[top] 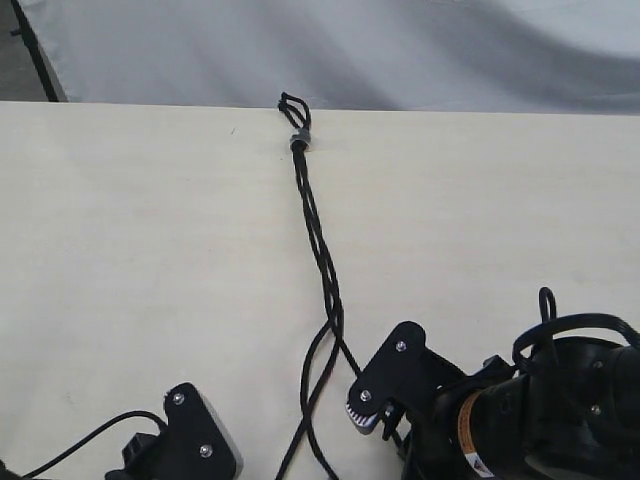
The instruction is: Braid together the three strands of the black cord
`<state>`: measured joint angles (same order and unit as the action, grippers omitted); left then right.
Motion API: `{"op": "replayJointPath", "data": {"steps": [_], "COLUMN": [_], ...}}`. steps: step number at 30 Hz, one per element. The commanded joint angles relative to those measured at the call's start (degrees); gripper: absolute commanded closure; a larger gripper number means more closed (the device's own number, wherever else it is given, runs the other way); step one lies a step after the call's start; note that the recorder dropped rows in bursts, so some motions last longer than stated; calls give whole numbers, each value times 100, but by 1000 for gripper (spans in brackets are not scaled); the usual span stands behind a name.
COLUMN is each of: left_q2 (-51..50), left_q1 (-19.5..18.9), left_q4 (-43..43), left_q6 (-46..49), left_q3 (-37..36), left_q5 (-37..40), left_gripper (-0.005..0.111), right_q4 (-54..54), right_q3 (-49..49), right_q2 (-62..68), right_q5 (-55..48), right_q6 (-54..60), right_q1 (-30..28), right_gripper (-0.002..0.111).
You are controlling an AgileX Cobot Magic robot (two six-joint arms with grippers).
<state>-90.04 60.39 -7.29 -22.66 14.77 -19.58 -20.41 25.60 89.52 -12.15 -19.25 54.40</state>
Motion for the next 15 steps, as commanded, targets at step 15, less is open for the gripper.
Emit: {"op": "replayJointPath", "data": {"steps": [15], "left_q2": [140], "left_q1": [59], "left_q4": [5], "left_q6": [-326], "left_q3": [-91], "left_q5": [620], "left_gripper": [106], "right_q4": [39], "right_q3": [-62], "right_q2": [-7], "right_q5": [-339], "right_q6": [85], "right_q1": [42], "right_gripper": [66]}}
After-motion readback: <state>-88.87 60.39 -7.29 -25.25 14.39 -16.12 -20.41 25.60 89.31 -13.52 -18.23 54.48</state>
